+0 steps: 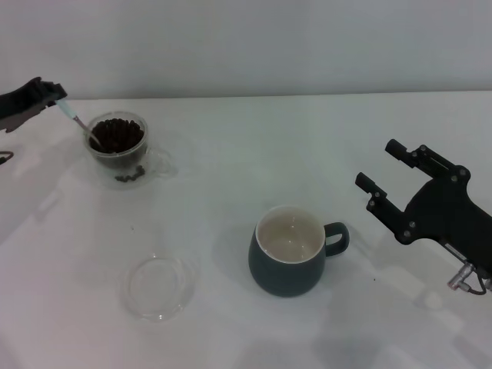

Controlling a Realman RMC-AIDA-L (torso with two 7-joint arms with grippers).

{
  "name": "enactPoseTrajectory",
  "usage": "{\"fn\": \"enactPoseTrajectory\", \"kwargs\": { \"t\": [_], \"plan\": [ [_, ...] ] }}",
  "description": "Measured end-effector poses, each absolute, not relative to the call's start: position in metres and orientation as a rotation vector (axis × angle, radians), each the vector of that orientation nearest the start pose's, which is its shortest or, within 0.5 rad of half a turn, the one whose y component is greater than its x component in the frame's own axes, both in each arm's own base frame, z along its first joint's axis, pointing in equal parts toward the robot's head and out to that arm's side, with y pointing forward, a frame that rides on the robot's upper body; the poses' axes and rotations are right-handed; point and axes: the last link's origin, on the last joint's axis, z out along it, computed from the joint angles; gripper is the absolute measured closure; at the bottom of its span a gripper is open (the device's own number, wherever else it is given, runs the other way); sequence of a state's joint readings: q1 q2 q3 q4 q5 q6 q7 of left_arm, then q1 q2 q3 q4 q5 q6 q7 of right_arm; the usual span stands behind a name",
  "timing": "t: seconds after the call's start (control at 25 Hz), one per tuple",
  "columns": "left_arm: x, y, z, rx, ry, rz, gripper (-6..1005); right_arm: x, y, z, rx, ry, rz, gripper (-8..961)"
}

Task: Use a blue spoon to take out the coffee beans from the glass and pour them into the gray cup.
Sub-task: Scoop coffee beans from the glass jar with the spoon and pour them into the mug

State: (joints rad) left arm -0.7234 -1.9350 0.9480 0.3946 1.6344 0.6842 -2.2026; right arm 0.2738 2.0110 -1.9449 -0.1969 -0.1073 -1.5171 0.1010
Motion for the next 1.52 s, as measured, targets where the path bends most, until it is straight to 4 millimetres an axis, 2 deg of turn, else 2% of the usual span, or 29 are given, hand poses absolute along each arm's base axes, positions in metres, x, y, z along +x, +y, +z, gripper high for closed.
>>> {"fn": "enactPoseTrajectory", "kwargs": {
  "t": [0.36, 0.92, 1.16, 1.52],
  "plan": [
    [-0.308, 0.439, 0.046, -1.557, -1.699, -0.922, 870, 0.305, 0.26, -0.023, -2.026, -0.006, 0.814, 379],
    [-0.319, 0.424, 0.053, -1.428, -1.822, -1.129, 869, 0.305, 0.262, -0.024, -2.03, 0.0, 0.802, 379],
    [-0.318, 0.419, 0.055, -1.422, -1.837, -1.19, 869, 0.306, 0.262, -0.024, -2.031, 0.0, 0.797, 379],
    [-0.302, 0.414, 0.05, -1.511, -1.855, -1.278, 868, 0.305, 0.266, -0.025, -2.034, -0.005, 0.783, 379]
  ]
}}
